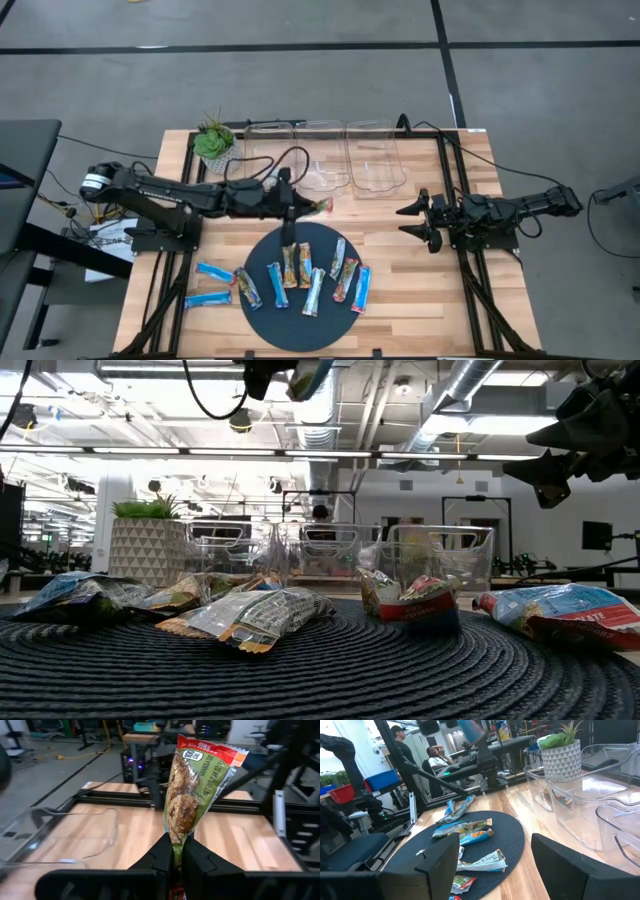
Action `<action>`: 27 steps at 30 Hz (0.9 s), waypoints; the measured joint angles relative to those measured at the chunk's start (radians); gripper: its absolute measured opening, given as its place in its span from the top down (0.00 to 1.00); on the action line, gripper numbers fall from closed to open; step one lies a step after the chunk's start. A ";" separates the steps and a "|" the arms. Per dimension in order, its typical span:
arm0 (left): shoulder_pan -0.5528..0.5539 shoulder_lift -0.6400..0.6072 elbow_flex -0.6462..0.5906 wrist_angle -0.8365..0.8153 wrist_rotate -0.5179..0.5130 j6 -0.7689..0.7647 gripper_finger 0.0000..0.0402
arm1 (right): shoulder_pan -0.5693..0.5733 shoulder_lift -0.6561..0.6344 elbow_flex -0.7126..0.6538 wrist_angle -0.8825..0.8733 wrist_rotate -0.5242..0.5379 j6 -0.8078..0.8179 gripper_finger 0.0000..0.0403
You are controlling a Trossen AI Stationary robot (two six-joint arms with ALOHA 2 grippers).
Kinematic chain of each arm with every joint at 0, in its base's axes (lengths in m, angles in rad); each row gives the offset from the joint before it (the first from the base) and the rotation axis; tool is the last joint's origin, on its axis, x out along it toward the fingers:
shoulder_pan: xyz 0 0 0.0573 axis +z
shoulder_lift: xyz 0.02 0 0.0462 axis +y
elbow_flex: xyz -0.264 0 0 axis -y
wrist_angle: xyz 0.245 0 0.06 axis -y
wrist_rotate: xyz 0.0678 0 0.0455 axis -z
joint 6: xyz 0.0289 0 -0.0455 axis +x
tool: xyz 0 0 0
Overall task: Pick and place Granola Bars by type
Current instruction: Put the red bar into the center transparent bin
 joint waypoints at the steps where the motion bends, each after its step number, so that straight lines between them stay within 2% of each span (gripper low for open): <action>1: 0.017 0.000 0.000 -0.001 0.000 0.006 0.96 | 0.000 0.000 0.000 0.000 0.000 0.000 0.40; 18: 0.400 0.000 0.000 0.000 -0.003 0.044 0.96 | 0.000 0.000 0.000 0.000 0.000 0.000 0.40; 27: 0.469 0.001 0.000 0.000 -0.002 0.047 0.96 | 0.000 0.000 0.000 0.000 0.000 0.000 0.40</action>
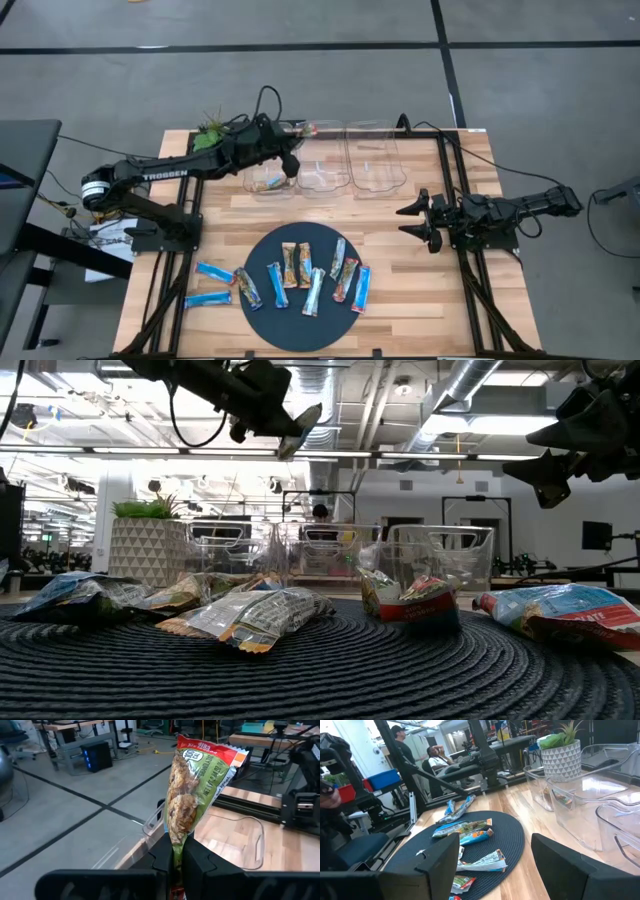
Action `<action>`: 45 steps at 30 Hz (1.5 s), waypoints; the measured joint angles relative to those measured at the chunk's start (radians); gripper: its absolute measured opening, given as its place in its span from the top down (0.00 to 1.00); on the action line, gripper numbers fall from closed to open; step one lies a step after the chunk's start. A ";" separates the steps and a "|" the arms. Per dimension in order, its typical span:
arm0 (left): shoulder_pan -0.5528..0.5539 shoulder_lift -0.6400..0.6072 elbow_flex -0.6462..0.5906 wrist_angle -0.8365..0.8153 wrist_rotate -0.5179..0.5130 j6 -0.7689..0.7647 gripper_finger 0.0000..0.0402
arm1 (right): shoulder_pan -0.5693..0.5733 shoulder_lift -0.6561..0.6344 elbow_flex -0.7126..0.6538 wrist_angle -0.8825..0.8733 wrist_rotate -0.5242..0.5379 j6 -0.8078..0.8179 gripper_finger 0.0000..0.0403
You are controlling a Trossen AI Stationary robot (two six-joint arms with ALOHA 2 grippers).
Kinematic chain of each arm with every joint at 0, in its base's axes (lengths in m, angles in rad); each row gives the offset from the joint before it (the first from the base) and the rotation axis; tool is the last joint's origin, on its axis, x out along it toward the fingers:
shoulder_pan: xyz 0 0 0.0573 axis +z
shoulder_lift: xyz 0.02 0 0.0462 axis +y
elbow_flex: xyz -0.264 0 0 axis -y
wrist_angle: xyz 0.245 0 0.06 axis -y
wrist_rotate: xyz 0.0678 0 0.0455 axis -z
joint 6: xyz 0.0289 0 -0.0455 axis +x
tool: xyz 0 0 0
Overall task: Pick and place Granola Bars by type
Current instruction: Put the red bar into the center transparent bin
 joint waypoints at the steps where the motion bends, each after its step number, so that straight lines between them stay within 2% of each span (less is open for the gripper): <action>1: 0.001 0.002 0.000 0.001 0.000 0.008 0.96 | 0.000 0.000 0.000 0.000 0.000 0.000 0.40; 7: 0.001 0.026 0.001 0.015 0.002 0.032 0.96 | 0.000 0.000 0.000 0.000 0.000 0.000 0.40; 11: 0.002 0.067 0.014 0.016 0.049 0.037 0.96 | 0.000 0.000 0.000 0.000 0.000 0.000 0.40; 17: 0.002 0.177 0.132 -0.124 0.120 0.113 0.96 | 0.000 0.000 0.000 0.000 0.001 0.000 0.40; 26: 0.002 0.375 0.355 -0.396 0.125 0.215 0.96 | 0.000 0.000 0.000 0.000 0.000 0.000 0.40; 31: 0.001 0.463 0.427 -0.493 0.125 0.226 0.96 | 0.000 0.000 0.000 0.000 0.000 0.000 0.40; 37: 0.000 0.536 0.448 -0.591 0.126 0.226 0.96 | 0.000 0.000 0.000 0.000 0.000 0.000 0.40; 45: -0.001 0.600 0.449 -0.639 0.133 0.226 0.96 | 0.000 0.000 0.000 0.000 0.000 0.000 0.40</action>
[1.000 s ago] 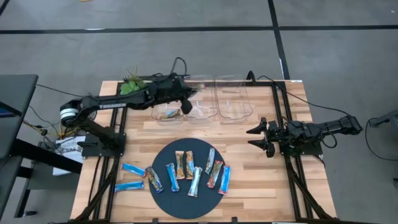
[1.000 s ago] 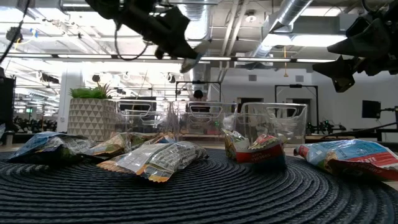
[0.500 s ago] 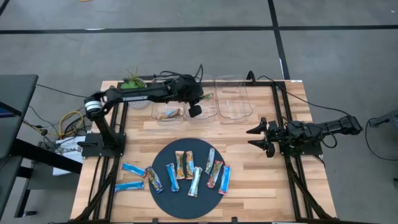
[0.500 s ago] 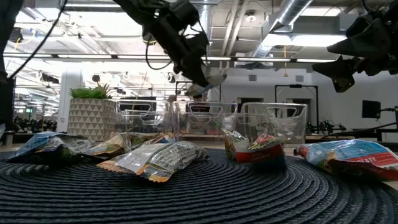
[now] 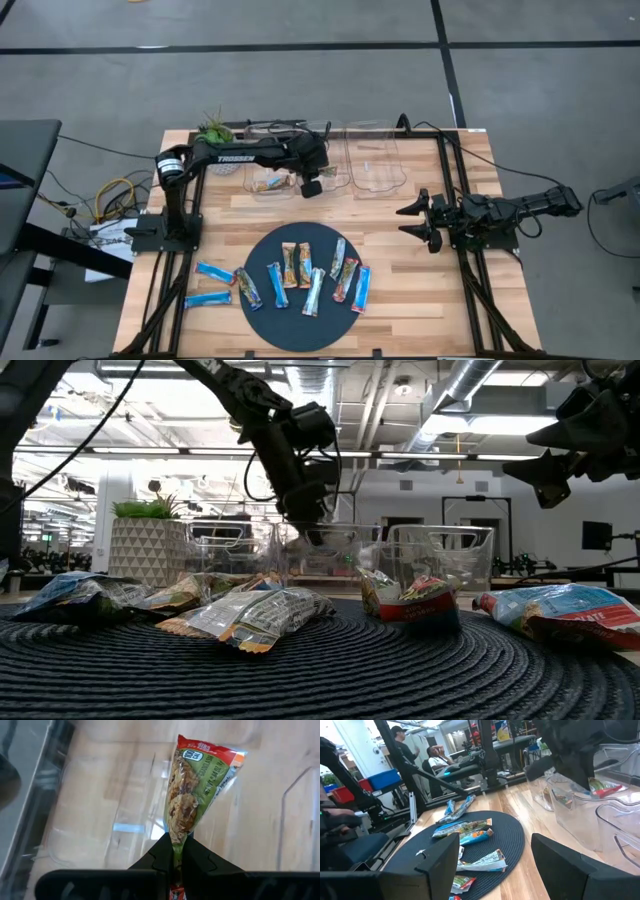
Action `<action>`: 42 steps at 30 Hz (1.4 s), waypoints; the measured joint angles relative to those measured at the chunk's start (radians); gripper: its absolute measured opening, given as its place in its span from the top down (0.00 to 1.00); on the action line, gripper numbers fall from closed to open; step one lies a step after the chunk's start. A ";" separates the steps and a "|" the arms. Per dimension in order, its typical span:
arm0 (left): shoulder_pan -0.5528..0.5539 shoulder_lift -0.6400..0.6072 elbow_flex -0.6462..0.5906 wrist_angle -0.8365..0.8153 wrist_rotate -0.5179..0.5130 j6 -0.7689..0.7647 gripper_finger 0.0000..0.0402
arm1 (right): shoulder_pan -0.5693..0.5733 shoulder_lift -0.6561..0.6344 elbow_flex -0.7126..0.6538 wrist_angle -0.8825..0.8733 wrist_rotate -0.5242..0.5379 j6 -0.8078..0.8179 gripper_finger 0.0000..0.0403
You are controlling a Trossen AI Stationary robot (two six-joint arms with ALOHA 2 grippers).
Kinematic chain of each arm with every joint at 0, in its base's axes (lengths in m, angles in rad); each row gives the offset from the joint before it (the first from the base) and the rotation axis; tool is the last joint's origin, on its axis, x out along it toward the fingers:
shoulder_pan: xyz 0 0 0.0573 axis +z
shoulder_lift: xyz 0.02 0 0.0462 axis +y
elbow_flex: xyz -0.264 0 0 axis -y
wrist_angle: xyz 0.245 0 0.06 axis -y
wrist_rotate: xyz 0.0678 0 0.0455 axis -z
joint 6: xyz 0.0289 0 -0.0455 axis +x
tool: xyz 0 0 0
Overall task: Pick and place Granola Bars by type
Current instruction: Put the red bar into the center transparent bin, then put the orange bar into the left transparent bin
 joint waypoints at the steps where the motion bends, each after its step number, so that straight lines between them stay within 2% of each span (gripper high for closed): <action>1: 0.000 0.000 0.000 -0.003 0.000 0.000 0.96 | 0.000 0.000 0.000 0.000 0.000 0.000 0.40; 12: 0.001 0.000 0.000 0.002 0.026 -0.022 0.95 | 0.000 0.000 0.000 0.000 0.000 0.000 0.40; 26: 0.002 0.000 0.000 0.006 0.035 -0.026 0.75 | 0.000 0.000 0.000 0.000 0.000 0.000 0.40; 35: 0.002 -0.004 0.000 0.040 0.035 -0.012 0.74 | 0.000 0.000 0.000 0.000 0.000 0.000 0.40; 42: 0.001 -0.056 -0.001 0.071 0.029 -0.012 0.74 | 0.000 0.000 0.000 0.000 0.000 0.000 0.40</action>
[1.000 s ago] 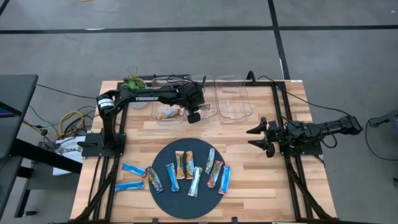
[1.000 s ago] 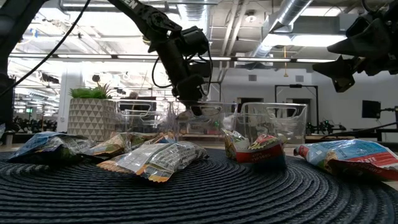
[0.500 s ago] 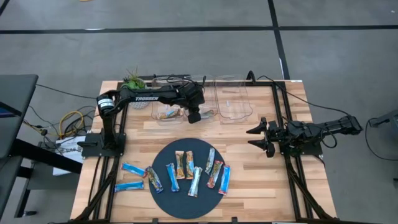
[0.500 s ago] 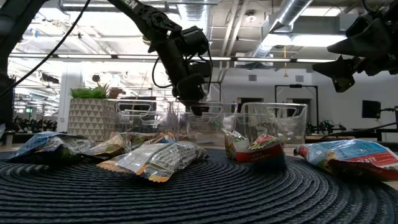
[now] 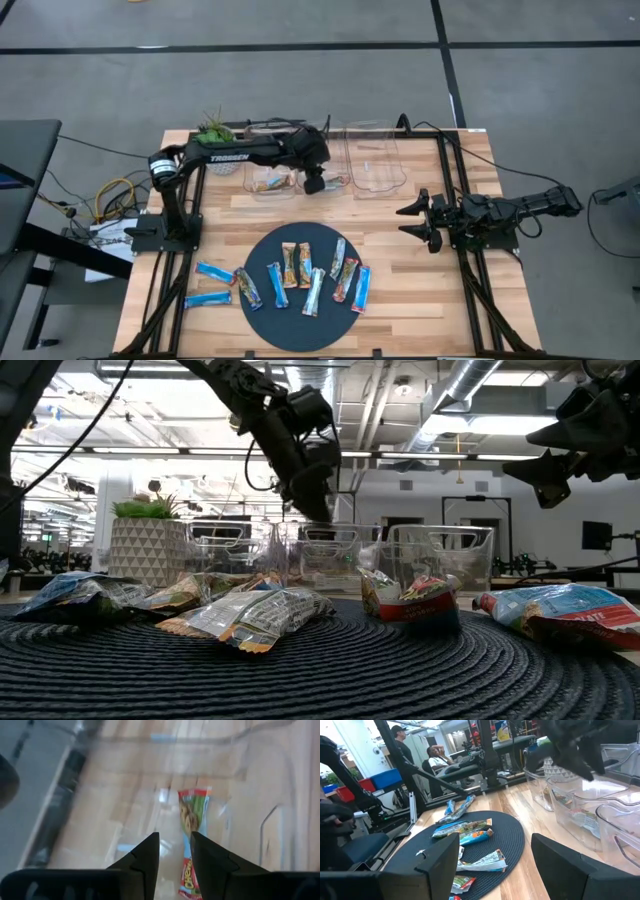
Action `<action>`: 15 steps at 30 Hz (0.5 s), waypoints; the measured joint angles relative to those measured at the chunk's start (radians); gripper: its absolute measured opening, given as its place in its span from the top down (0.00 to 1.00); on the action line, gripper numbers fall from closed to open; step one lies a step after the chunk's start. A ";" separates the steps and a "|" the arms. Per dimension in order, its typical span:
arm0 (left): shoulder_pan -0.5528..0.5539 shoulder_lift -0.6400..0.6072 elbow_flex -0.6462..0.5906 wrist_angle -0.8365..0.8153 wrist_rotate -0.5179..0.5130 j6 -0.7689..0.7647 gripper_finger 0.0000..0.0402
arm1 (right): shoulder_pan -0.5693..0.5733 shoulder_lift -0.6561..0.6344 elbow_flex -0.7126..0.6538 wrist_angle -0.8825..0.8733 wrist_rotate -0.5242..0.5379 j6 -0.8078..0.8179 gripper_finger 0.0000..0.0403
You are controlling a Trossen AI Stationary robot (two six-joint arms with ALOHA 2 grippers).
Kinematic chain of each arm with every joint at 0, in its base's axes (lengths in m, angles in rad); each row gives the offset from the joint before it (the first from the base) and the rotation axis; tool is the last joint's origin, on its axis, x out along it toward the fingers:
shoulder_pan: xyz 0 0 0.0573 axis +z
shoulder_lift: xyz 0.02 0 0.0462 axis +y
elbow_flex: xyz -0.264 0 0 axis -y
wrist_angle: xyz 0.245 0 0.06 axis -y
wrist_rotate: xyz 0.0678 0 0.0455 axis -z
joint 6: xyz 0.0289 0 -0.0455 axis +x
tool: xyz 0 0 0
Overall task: Pick and place Granola Bars by type
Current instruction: Put the orange bar into the left transparent bin
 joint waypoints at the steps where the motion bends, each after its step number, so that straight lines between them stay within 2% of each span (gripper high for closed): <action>1: 0.000 -0.011 0.000 0.007 0.000 0.000 0.74 | 0.000 0.000 0.000 0.000 0.000 0.000 0.40; 15: -0.035 -0.242 0.000 0.023 -0.003 -0.045 0.74 | 0.000 0.000 0.000 0.000 0.000 0.000 0.40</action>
